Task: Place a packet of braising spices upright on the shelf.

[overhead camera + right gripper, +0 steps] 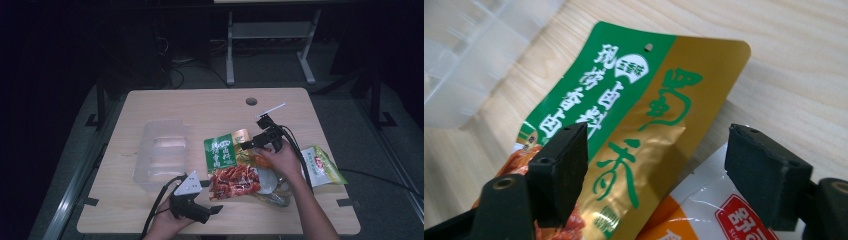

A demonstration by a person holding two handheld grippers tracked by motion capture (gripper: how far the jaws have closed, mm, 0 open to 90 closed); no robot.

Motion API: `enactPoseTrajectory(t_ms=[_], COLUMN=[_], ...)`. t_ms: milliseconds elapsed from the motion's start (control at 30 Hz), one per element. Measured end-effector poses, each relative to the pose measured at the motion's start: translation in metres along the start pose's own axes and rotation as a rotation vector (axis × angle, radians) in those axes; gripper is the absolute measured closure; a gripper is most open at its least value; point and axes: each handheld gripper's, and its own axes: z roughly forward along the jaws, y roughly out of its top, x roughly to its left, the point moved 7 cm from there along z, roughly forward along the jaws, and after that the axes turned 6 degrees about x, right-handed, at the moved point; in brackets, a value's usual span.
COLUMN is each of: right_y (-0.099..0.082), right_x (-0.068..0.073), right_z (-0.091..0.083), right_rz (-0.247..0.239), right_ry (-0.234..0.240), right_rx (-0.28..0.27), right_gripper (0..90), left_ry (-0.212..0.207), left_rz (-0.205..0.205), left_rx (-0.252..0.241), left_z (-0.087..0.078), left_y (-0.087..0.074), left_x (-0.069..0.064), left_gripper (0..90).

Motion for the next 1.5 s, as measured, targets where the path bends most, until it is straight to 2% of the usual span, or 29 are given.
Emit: enactPoseTrajectory(t_ms=[33,133,267,367,467,500,533,567,600,633,667,733,800,833,933,1033,1167,1267,1300,1467,1500], right_y=[-0.001,0.000,0.001,0.001,0.001,0.001,0.001,0.000,0.000,-0.001,-0.001,-0.002,-0.002,-0.001,-0.001,-0.003,-0.005,-0.008,-0.009,-0.014,-0.018], right_x=[-0.003,-0.004,-0.004,-0.006,-0.007,-0.007,-0.007,-0.008,-0.008,-0.007,-0.007,-0.005,-0.002,0.002,0.005,0.008,0.015,0.020,0.024,0.031,0.033], right_z=[0.004,0.010,0.016,0.020,0.024,0.026,0.026,0.028,0.028,0.028,0.028,0.028,0.026,0.022,0.018,0.010,-0.005,-0.019,-0.028,-0.044,-0.051], right_rz=[0.004,-0.008,0.006,0.026,0.010,0.019,0.019,0.027,0.027,0.027,0.027,0.027,0.018,-0.006,-0.017,-0.034,-0.063,-0.076,-0.088,-0.123,-0.144], right_ry=[-0.004,0.006,0.024,0.021,0.019,0.016,0.016,0.020,0.020,0.051,0.051,0.072,0.082,0.080,0.077,0.079,0.079,0.082,0.085,0.077,0.071], right_rx=[0.019,0.021,0.016,0.022,0.029,0.032,0.032,0.036,0.036,0.030,0.030,0.022,0.013,0.009,0.009,-0.003,-0.059,-0.090,-0.119,-0.163,-0.177], right_gripper=[27.4,29.8,32.6,39.5,45.0,51.5,51.5,61.7,61.7,72.3,72.3,83.3,89.3,89.8,89.9,89.9,90.0,90.0,90.0,90.0,90.0], left_ry=[0.002,-0.002,-0.004,-0.011,-0.010,-0.008,-0.008,-0.006,-0.006,-0.015,-0.015,-0.017,-0.012,-0.006,-0.005,-0.021,-0.005,0.012,0.014,0.031,0.038], left_rz=[0.002,0.000,-0.004,-0.016,-0.019,-0.017,-0.017,-0.015,-0.017,-0.029,-0.029,-0.031,-0.029,-0.035,-0.038,-0.081,-0.066,-0.072,-0.085,-0.114,-0.137], left_rx=[0.002,0.004,0.009,-0.004,-0.006,-0.005,-0.005,-0.004,-0.005,-0.016,-0.016,-0.023,-0.023,-0.022,-0.027,-0.052,-0.047,-0.039,-0.037,-0.045,-0.042], left_z=[0.000,0.001,0.001,0.001,0.001,0.001,0.001,0.001,0.001,0.001,0.001,0.000,-0.001,-0.001,-0.002,-0.004,-0.003,-0.002,0.000,0.005,0.009], left_y=[0.000,0.000,0.000,0.001,0.001,0.001,0.001,0.001,0.001,0.002,0.002,0.003,0.004,0.004,0.004,0.007,0.011,0.012,0.013,0.018,0.021], left_x=[0.000,-0.001,-0.001,-0.001,0.000,0.000,0.000,0.000,0.000,0.000,0.000,0.000,0.001,0.002,0.004,0.002,0.000,0.000,0.002,0.008,0.013], left_gripper=[15.1,15.1,15.1,15.1,15.1,15.1,15.1,15.1,15.1,15.1,15.1,15.1,15.1,15.1,15.1,15.1,15.1,15.1,15.1,15.1,15.1])
